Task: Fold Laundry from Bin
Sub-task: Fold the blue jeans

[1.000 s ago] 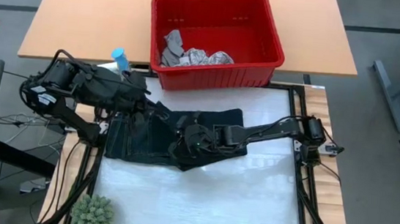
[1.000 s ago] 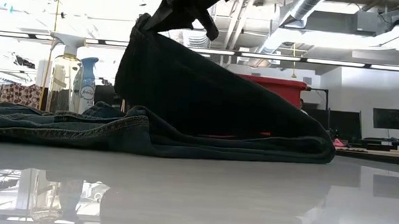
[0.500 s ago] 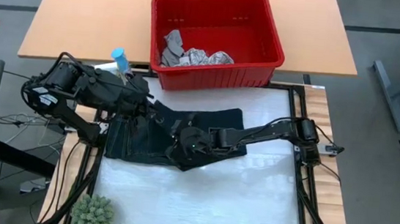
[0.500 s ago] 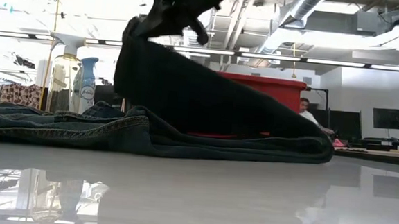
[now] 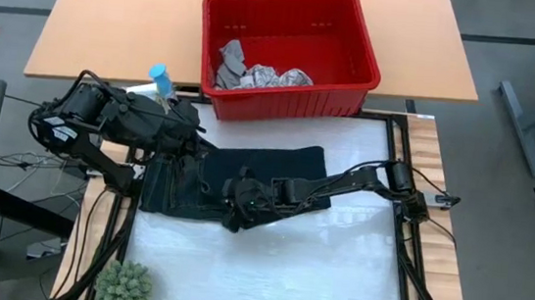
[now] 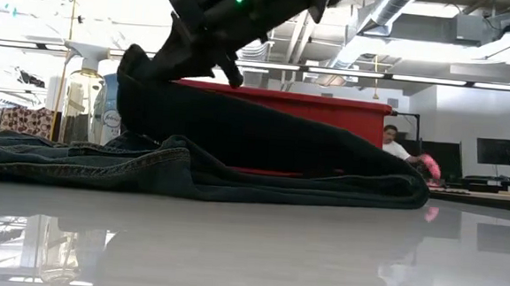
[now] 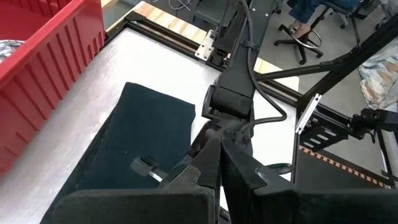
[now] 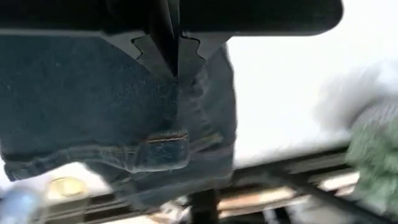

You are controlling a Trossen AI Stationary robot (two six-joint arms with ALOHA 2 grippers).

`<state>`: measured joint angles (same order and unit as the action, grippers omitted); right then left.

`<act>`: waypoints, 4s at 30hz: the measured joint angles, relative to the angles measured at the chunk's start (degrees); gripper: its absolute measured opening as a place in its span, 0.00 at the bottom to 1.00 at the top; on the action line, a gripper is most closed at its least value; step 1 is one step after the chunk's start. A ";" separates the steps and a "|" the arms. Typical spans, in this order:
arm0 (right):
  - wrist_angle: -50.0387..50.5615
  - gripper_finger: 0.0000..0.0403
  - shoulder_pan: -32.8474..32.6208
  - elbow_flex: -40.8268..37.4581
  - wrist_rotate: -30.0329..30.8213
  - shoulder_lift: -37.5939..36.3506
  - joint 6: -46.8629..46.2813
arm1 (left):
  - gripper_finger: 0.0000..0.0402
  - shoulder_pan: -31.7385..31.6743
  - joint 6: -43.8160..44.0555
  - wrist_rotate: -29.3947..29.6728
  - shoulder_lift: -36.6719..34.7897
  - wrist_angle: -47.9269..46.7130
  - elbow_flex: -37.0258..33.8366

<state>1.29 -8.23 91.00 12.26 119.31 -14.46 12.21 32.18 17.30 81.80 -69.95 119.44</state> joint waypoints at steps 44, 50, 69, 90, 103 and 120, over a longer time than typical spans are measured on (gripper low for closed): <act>-3.11 0.47 17.24 0.22 -13.94 -1.44 20.79 | 0.00 8.11 7.52 9.28 3.30 -2.75 -0.02; -8.15 0.47 18.86 1.34 -19.57 3.22 18.80 | 0.00 8.13 8.04 10.16 3.29 -2.81 -0.02; 9.97 0.21 18.03 21.24 -22.96 16.83 17.92 | 0.00 8.13 8.01 11.55 3.28 -5.70 -0.02; 42.39 0.59 20.53 26.10 -23.59 3.74 28.76 | 0.18 6.20 11.62 22.88 -1.14 -17.27 -10.29; 55.56 0.54 26.14 25.97 -17.96 -19.77 28.74 | 0.43 -9.23 3.26 9.27 -12.70 13.90 -52.00; 60.34 0.54 26.34 25.94 -14.90 -33.05 23.20 | 0.41 -31.02 -9.22 -11.05 -7.16 24.58 -63.93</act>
<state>61.63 18.11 116.95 -2.63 86.26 8.75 -18.81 22.97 6.25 74.64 -45.38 55.51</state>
